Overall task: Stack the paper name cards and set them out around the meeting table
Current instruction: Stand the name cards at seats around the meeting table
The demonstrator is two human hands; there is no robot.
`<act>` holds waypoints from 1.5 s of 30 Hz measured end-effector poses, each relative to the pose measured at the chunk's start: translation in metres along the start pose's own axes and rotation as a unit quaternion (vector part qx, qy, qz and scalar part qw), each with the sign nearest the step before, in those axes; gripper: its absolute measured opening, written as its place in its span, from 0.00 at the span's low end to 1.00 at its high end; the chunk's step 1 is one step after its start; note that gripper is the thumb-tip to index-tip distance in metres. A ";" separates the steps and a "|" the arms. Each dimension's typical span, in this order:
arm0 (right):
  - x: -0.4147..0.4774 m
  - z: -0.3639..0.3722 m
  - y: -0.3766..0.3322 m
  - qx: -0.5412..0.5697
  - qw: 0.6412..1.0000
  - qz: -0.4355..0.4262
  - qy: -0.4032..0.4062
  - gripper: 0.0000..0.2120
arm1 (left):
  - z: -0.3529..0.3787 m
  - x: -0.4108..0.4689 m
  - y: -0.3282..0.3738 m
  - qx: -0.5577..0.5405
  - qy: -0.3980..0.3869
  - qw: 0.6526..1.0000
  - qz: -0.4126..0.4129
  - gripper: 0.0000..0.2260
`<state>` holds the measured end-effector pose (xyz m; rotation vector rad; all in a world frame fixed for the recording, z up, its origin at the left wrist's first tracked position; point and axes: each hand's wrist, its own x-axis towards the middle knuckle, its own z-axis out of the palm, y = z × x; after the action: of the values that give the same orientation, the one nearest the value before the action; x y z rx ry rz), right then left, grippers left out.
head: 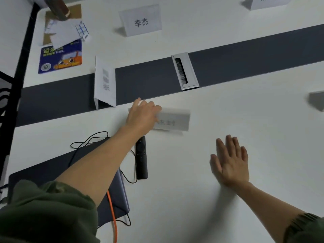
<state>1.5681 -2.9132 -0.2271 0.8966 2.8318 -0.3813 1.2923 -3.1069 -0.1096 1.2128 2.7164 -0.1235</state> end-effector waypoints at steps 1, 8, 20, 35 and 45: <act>0.001 0.000 0.000 0.000 1.000 0.000 -0.002 0.30 | -0.003 -0.001 0.013 -0.012 0.005 1.000 0.006 0.12; 0.002 -0.001 0.002 0.002 1.000 -0.007 -0.001 0.31 | 0.019 -0.030 0.079 -0.047 -0.023 0.998 0.028 0.08; 0.001 0.000 0.006 -0.001 1.000 -0.012 0.000 0.32 | 0.041 -0.077 0.061 -0.189 0.047 0.977 -0.087 0.25; 0.001 0.001 0.004 -0.014 1.000 -0.013 0.006 0.31 | 0.086 -0.101 0.019 -0.347 0.066 0.853 -0.383 0.10; -0.001 -0.001 0.004 -0.010 1.000 -0.018 0.004 0.32 | 0.085 -0.113 0.040 -0.245 0.011 0.902 -0.356 0.21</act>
<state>1.5713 -2.9102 -0.2265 0.8458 2.8578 -0.3543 1.4061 -3.1747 -0.1727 0.0666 2.8043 0.4625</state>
